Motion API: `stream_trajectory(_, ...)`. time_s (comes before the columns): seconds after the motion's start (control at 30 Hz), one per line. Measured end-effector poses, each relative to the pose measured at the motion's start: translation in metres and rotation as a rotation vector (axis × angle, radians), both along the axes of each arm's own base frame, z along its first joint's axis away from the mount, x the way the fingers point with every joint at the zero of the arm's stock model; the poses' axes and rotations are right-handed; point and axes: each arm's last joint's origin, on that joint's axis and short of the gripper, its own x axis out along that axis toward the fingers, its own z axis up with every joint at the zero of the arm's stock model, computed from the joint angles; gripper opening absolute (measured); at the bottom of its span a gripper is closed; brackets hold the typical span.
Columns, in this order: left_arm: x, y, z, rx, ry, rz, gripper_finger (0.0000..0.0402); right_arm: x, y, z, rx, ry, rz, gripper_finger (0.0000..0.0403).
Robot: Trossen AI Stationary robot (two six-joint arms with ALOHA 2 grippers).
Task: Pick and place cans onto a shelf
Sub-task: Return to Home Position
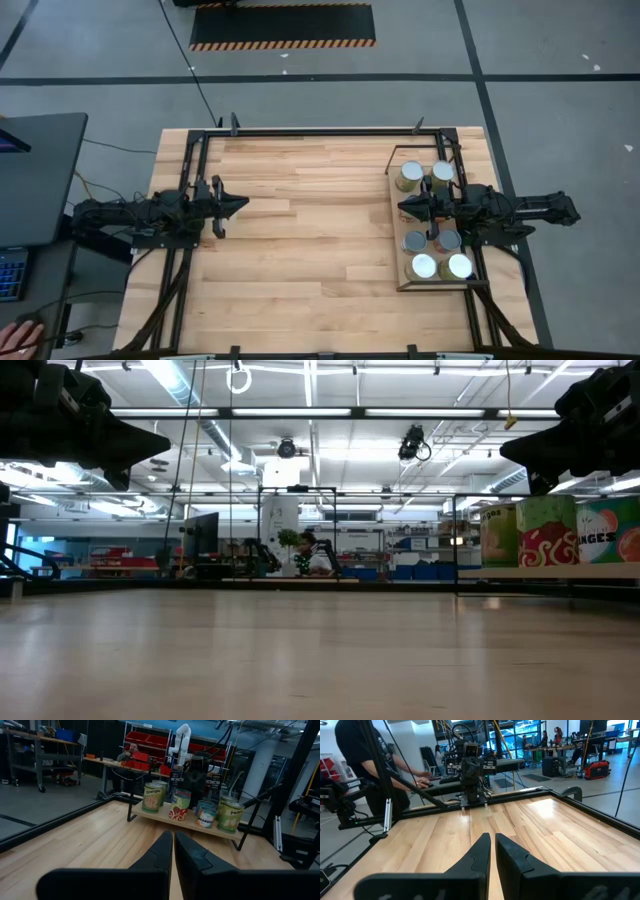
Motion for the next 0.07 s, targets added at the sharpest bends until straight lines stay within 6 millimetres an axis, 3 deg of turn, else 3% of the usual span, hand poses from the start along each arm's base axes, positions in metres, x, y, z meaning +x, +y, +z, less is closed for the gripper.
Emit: stream_trajectory(0.07,0.0000,0.0000,0.0000,0.000,0.000,0.000,0.0025,0.0000,0.0000,0.0001,0.000,-0.001,0.000,0.0034)
